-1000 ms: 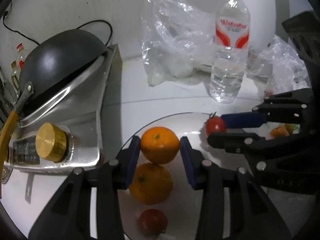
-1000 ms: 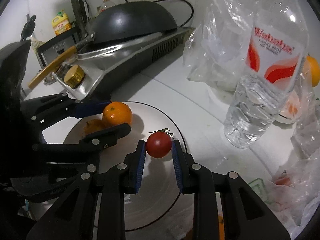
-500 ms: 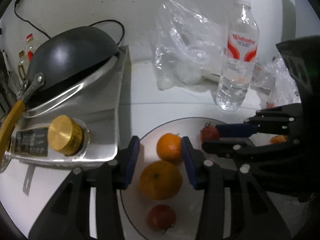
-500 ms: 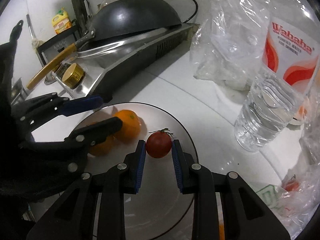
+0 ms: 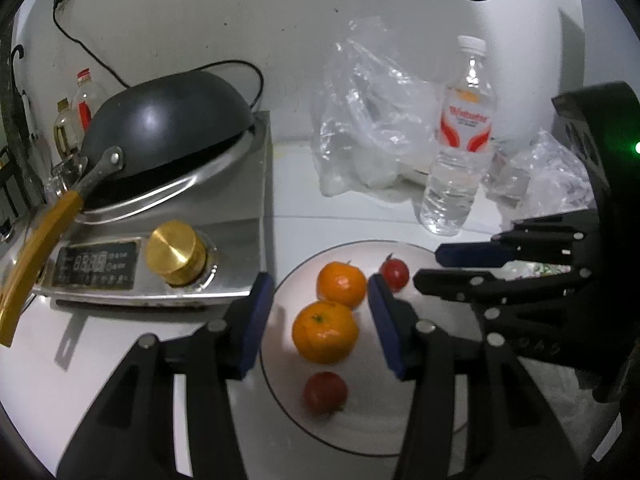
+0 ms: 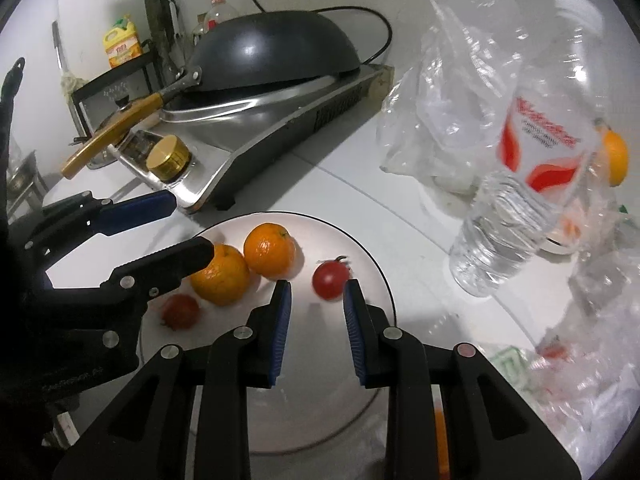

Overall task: Organize fruits
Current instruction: 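Set the mandarin on the white plate with the left tool while the right tool sets the tomato there, then move both open tools back toward the fruit pile on the bag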

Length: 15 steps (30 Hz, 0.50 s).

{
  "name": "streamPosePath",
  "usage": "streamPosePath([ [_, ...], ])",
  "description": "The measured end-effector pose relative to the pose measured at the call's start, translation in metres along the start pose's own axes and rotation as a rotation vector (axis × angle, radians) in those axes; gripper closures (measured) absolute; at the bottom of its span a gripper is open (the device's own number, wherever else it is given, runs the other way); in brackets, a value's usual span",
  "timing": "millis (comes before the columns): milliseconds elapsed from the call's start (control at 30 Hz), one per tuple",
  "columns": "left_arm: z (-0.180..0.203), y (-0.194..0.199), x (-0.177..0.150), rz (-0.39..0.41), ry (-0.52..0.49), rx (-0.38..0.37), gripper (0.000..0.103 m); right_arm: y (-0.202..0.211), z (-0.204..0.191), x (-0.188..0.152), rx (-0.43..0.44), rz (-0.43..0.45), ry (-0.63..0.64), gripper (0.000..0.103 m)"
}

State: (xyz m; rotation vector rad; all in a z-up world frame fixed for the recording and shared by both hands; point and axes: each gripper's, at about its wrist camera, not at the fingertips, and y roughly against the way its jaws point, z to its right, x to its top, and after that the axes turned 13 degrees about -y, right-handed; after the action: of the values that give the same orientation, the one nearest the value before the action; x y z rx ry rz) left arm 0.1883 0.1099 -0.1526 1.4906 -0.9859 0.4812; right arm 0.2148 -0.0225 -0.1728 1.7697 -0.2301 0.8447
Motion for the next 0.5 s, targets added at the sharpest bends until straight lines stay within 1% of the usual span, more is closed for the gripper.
streamPosePath([
  [267,0.019,0.021,0.000,0.013,-0.006,-0.005,0.052,0.034,0.002,-0.017,-0.008,0.037,-0.012,0.074],
  [500,0.044,0.034,0.002,0.011,-0.009,-0.010,0.052,0.062,0.018,-0.033,-0.008,0.067,-0.036,0.074],
])
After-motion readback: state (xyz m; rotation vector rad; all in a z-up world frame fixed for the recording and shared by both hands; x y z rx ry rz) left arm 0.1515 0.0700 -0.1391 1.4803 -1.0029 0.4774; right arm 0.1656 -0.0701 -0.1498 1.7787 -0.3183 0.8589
